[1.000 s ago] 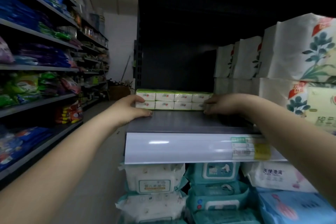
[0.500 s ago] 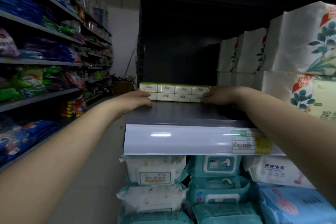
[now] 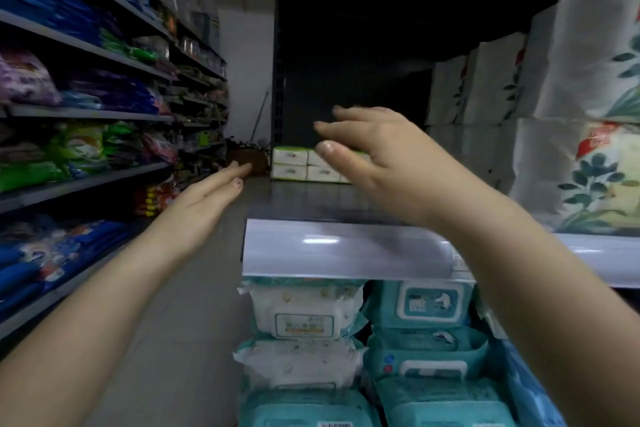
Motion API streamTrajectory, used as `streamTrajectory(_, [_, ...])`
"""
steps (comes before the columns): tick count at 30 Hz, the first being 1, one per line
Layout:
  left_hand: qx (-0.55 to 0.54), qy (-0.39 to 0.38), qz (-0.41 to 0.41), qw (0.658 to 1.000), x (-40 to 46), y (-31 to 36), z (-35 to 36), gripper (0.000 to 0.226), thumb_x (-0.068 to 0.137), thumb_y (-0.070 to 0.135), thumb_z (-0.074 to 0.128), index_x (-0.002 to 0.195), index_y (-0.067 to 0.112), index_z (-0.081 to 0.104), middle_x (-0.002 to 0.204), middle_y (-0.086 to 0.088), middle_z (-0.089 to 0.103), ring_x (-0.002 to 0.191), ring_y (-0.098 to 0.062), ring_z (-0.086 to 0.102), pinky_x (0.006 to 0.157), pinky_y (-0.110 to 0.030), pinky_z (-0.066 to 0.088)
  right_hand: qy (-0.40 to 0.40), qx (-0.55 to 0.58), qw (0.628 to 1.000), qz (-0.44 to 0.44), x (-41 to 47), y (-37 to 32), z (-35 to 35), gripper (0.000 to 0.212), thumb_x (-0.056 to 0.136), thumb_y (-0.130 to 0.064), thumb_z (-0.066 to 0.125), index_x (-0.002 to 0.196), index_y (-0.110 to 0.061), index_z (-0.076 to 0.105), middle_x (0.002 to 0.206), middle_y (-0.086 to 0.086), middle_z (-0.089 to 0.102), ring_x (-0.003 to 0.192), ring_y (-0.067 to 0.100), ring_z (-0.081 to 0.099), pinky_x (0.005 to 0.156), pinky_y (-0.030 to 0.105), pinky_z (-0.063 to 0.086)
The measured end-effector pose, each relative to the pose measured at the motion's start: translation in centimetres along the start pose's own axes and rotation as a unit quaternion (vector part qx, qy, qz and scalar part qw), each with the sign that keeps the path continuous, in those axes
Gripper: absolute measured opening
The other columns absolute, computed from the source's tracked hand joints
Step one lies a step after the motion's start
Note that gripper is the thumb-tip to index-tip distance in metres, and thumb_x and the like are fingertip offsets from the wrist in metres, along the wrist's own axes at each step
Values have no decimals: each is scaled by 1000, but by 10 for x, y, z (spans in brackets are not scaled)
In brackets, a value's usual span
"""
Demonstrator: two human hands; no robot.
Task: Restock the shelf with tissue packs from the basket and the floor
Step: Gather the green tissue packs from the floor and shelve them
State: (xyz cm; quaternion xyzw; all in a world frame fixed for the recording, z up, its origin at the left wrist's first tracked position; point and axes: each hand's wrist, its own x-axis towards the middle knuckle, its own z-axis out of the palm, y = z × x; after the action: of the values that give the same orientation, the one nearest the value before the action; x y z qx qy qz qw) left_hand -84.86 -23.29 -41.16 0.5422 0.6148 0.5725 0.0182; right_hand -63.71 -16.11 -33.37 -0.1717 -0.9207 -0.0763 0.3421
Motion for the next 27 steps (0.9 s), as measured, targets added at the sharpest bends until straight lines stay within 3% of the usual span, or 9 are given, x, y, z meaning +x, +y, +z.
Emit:
streamTrajectory(4, [27, 26, 56, 998, -67, -23, -25, 51, 92, 25, 51, 109, 73, 43, 133, 46, 31, 130, 20, 22, 114, -27, 17, 78, 15, 987, -142, -39, -60, 49, 53, 85, -45, 35, 123, -17, 60, 133, 8, 55, 128, 27, 44, 108, 50, 28])
streamTrajectory(9, [124, 31, -71, 989, -191, -88, -43, 50, 74, 52, 38, 115, 79, 27, 146, 28, 30, 139, -1, 23, 118, -37, 18, 22, 174, 955, -238, -88, -117, 142, 42, 83, -28, 44, 114, -10, 64, 127, 11, 58, 123, 24, 41, 108, 46, 21])
streamTrajectory(11, [169, 38, -146, 974, -248, -106, -50, 48, 76, 52, 35, 109, 84, 18, 146, 29, 26, 139, 3, 21, 118, -28, 13, -13, 219, 945, -244, -111, -139, 180, 42, 82, -28, 44, 114, -10, 64, 125, 10, 60, 121, 22, 42, 110, 43, 22])
streamTrajectory(13, [198, 58, -200, 958, -304, -118, -58, 59, 81, 42, 39, 108, 85, 10, 134, 52, 15, 131, 22, 12, 112, -7, 6, -69, 248, 937, -238, -132, -159, 217, 45, 80, -32, 44, 116, -13, 64, 125, 9, 61, 121, 22, 48, 108, 44, 29])
streamTrajectory(16, [251, 82, -278, 924, -383, -128, -72, 65, 83, 34, 37, 117, 79, 5, 130, 56, 1, 128, 27, 2, 101, 6, 3, -169, 259, 924, -226, -160, -183, 273, 48, 79, -36, 42, 113, -14, 66, 124, 9, 62, 116, 26, 58, 99, 55, 36])
streamTrajectory(18, [265, 94, -330, 901, -432, -131, -80, 60, 84, 40, 37, 119, 78, 6, 139, 46, 12, 131, 24, 5, 104, 2, 4, -227, 253, 910, -239, -179, -196, 311, 48, 78, -38, 41, 111, -15, 66, 120, 8, 65, 113, 26, 60, 96, 54, 40])
streamTrajectory(22, [281, 138, -416, 853, -523, -145, -85, 56, 81, 41, 37, 135, 52, 27, 144, 15, 23, 140, -10, 22, 110, -28, 15, -350, 238, 865, -268, -220, -214, 376, 45, 77, -36, 50, 114, -14, 66, 119, 12, 65, 111, 30, 61, 95, 54, 42])
streamTrajectory(25, [302, 133, -525, 784, -589, -162, -76, 62, 81, 31, 37, 140, 12, 34, 143, 3, 26, 140, -28, 25, 112, -40, 19, -440, 219, 824, -282, -249, -219, 408, 56, 83, -34, 44, 134, -11, 49, 143, 14, 43, 134, 30, 39, 113, 45, 21])
streamTrajectory(27, [311, 106, -566, 756, -625, -170, -65, 65, 81, 37, 34, 136, 4, 43, 143, -10, 37, 134, -36, 34, 106, -52, 27, -477, 199, 804, -295, -272, -218, 426, 58, 86, -35, 38, 139, -11, 41, 148, 11, 36, 136, 27, 33, 114, 37, 19])
